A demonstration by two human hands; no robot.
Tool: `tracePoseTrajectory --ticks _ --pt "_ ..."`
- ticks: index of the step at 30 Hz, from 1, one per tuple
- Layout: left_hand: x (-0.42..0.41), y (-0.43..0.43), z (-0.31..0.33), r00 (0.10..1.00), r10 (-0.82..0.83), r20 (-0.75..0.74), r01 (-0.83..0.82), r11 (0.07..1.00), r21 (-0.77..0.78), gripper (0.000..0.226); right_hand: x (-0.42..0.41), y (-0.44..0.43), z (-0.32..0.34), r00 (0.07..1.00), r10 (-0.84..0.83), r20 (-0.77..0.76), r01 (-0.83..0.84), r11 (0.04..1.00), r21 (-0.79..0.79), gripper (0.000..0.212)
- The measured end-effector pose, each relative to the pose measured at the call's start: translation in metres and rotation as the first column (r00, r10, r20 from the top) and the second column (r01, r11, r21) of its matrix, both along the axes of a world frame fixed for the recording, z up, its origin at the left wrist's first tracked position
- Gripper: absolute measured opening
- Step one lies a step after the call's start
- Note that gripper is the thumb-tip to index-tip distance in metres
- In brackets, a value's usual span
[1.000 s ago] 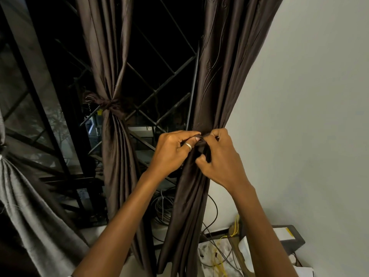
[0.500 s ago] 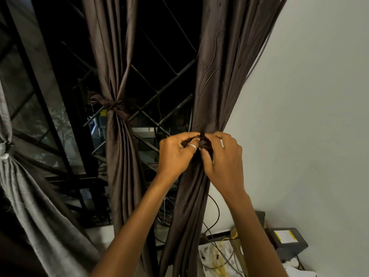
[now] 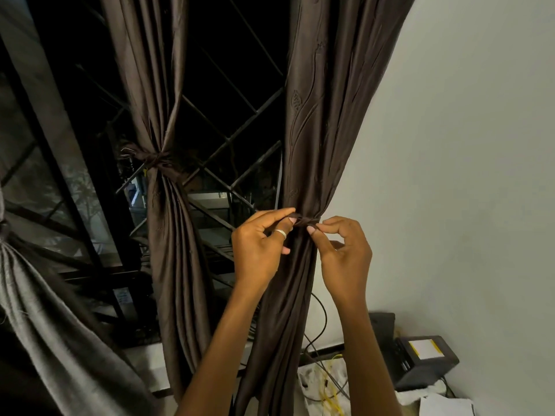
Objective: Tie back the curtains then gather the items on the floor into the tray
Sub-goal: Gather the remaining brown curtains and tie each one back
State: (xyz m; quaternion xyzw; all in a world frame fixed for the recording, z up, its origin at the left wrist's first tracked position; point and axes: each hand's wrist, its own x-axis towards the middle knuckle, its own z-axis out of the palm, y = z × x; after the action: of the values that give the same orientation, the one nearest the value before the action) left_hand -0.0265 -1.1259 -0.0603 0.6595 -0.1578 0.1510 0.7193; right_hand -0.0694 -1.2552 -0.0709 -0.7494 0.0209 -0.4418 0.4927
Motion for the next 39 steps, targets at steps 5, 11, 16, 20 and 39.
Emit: tracePoseTrajectory --ticks 5,11,16,20,39 --pt "0.000 0.000 -0.002 0.996 0.065 0.065 -0.068 0.996 0.051 0.020 -0.002 -0.005 0.004 0.997 -0.008 -0.077 0.014 0.997 0.075 0.008" --pt "0.011 0.016 -0.002 0.983 0.136 0.122 -0.149 0.984 0.101 0.019 -0.002 -0.014 0.009 0.989 -0.060 -0.135 0.076 0.990 0.116 0.017" --pt "0.016 0.027 -0.003 0.981 0.147 0.127 -0.164 0.978 0.132 0.019 0.000 -0.016 0.011 0.988 -0.084 -0.128 0.099 0.988 0.122 0.016" --pt "0.017 0.028 -0.003 0.983 0.153 0.105 -0.166 0.978 0.128 0.018 0.003 -0.014 0.010 0.985 -0.077 -0.151 0.097 0.987 0.126 0.014" --pt "0.022 0.018 -0.007 0.994 0.075 -0.078 -0.072 0.997 0.038 0.016 0.019 -0.012 -0.003 0.969 0.046 -0.245 0.016 0.970 0.243 0.002"
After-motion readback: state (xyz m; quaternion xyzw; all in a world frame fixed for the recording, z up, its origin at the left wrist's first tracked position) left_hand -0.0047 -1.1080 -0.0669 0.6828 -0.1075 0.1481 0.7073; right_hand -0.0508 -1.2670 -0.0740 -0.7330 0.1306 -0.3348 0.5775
